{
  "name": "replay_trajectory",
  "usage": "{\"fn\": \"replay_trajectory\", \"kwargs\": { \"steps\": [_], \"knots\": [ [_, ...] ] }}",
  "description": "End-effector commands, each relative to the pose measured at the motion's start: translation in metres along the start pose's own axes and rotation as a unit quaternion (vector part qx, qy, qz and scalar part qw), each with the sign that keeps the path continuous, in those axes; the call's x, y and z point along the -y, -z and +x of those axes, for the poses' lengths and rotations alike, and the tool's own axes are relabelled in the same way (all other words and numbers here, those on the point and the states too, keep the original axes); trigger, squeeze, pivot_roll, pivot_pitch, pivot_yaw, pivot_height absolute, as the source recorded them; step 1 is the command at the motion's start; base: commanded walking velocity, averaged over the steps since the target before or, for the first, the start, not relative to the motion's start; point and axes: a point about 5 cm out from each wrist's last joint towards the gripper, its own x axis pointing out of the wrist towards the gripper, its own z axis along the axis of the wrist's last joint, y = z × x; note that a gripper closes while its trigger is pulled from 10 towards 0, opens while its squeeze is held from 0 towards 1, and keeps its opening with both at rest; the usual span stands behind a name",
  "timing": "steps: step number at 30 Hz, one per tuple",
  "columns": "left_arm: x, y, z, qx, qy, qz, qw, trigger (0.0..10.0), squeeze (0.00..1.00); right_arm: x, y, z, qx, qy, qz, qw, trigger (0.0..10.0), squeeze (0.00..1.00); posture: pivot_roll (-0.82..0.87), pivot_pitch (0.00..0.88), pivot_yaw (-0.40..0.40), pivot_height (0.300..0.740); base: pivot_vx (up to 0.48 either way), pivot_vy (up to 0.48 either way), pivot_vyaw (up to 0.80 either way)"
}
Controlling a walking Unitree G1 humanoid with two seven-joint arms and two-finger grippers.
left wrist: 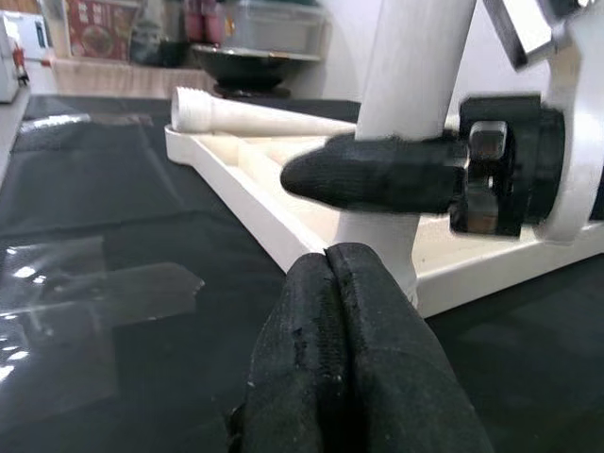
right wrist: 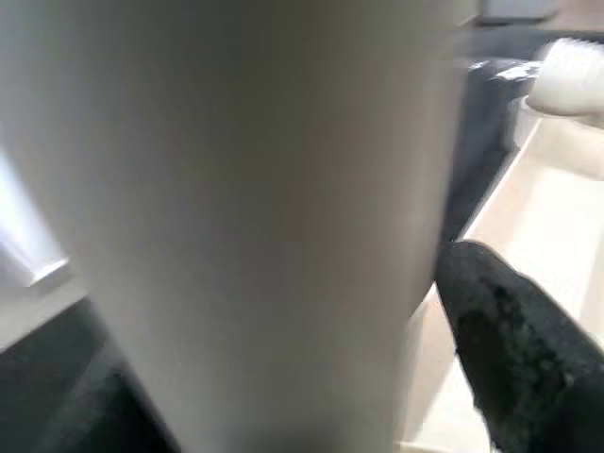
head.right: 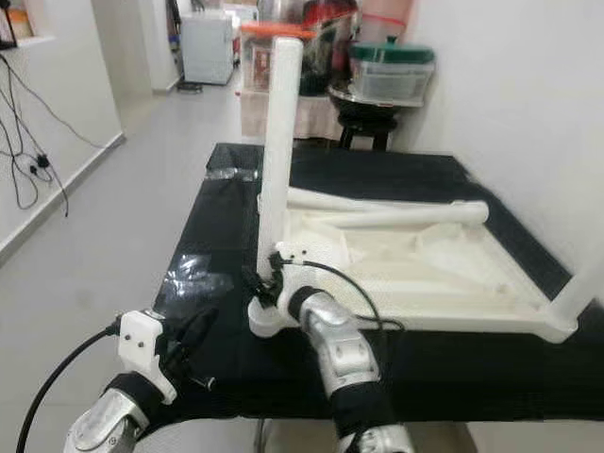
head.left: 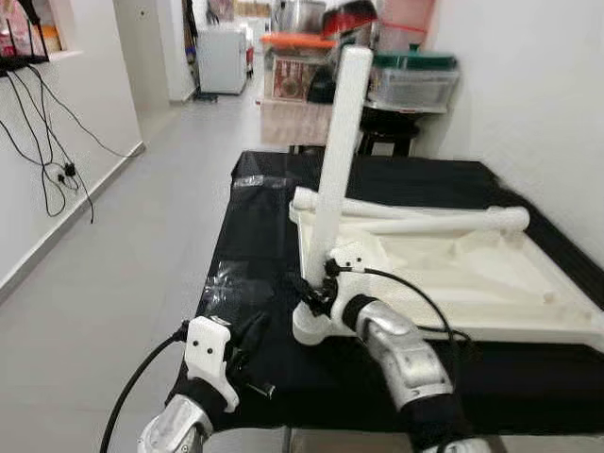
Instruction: Building children table
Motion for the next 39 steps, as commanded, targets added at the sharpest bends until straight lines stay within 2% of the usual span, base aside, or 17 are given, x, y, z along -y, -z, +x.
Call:
{"fn": "replay_trajectory", "kwargs": {
  "steps": [1,2,3,7,11,12,13,14,27,32,33,34,35,36,37,38,39],
  "knots": [
    [0.000,0.000,0.000,-0.003,0.001,0.002,1.000,10.0,0.00,0.001,-0.016,-0.001,0.025,-0.070,-0.009,0.997,10.0,1.00,0.08,0.000,-0.061,0.740,0.000,0.000,0.00],
    [0.000,0.000,0.000,-0.003,0.001,0.002,1.000,10.0,0.00,0.001,-0.016,-0.001,0.025,-0.070,-0.009,0.997,10.0,1.00,0.08,0.000,-0.061,0.740,0.000,0.000,0.00],
    [0.000,0.000,0.001,-0.002,0.001,0.002,1.000,10.0,0.00,0.001,-0.024,-0.003,0.037,-0.132,-0.026,0.990,10.0,0.00,0.09,0.000,-0.064,0.740,0.000,0.000,0.00],
    [0.001,0.000,0.002,0.000,0.000,0.002,1.000,10.0,0.00,0.005,-0.032,-0.004,0.042,-0.242,-0.066,0.967,10.0,0.00,0.10,0.000,-0.069,0.740,0.000,0.000,0.00],
    [0.002,0.001,0.003,0.000,0.000,0.002,1.000,10.0,0.00,0.013,-0.037,0.001,0.041,-0.249,-0.054,0.966,10.0,0.00,0.11,0.000,-0.073,0.740,0.000,0.000,0.00],
    [0.002,0.001,0.003,0.000,-0.001,0.002,1.000,10.0,0.00,0.017,-0.039,0.002,0.039,-0.254,-0.048,0.965,6.3,0.00,0.11,0.000,-0.077,0.740,0.000,0.000,0.00],
    [0.002,0.001,0.003,0.000,-0.001,0.002,1.000,10.0,0.00,0.017,-0.039,0.002,0.039,-0.254,-0.048,0.965,6.3,0.00,0.11,0.000,-0.077,0.740,0.000,0.000,0.00],
    [0.002,0.001,0.003,0.001,-0.001,0.003,1.000,10.0,0.00,0.021,-0.043,0.002,0.039,-0.262,-0.041,0.963,0.0,0.00,0.11,0.000,-0.077,0.740,0.000,0.000,0.00],
    [0.003,0.001,0.003,0.001,-0.002,0.002,1.000,10.0,0.00,0.032,-0.039,-0.006,0.037,-0.276,-0.056,0.959,0.0,0.00,0.10,0.000,-0.069,0.740,0.000,0.000,0.00],
    [0.002,-0.001,0.001,0.000,-0.001,0.001,1.000,10.0,0.00,0.031,-0.027,-0.015,0.049,-0.227,-0.061,0.971,0.0,0.00,0.08,0.000,-0.057,0.740,0.000,0.000,0.00],
    [0.001,-0.001,0.000,0.000,-0.001,0.001,1.000,10.0,0.00,0.021,-0.009,-0.012,0.021,-0.147,-0.049,0.988,0.0,0.00,0.08,0.000,-0.058,0.740,0.000,0.000,0.00],
    [0.000,-0.001,-0.001,-0.001,-0.001,0.002,1.000,10.0,0.00,0.020,0.000,-0.007,0.019,0.052,-0.030,0.998,0.0,0.00,0.08,0.000,-0.060,0.740,0.000,0.000,0.00],
    [0.000,-0.001,-0.001,-0.001,-0.001,0.002,1.000,10.0,0.00,0.020,0.000,-0.007,0.019,0.052,-0.030,0.998,0.0,0.00,0.08,0.000,-0.060,0.740,0.000,0.000,0.00],
    [0.000,-0.002,-0.002,-0.001,-0.001,0.002,1.000,10.0,0.00,0.023,0.006,-0.011,0.015,0.203,-0.016,0.979,0.0,0.00,0.08,0.000,-0.060,0.740,0.000,0.000,0.00],
    [0.000,-0.002,-0.002,-0.001,-0.001,0.002,1.000,10.0,0.00,0.023,0.006,-0.011,0.015,0.203,-0.016,0.979,0.0,0.00,0.08,0.000,-0.060,0.740,0.000,0.000,0.00],
    [-0.001,-0.002,-0.002,-0.001,-0.002,0.003,1.000,10.0,0.00,-0.002,0.017,-0.015,0.008,0.214,0.009,0.977,0.0,0.00,0.07,0.000,-0.046,0.740,0.000,0.000,0.00],
    [-0.001,-0.002,-0.002,-0.001,-0.002,0.003,1.000,10.0,0.00,-0.002,0.017,-0.015,0.008,0.214,0.009,0.977,0.0,0.00,0.07,0.000,-0.046,0.740,0.000,0.000,0.00]
  ]
}}
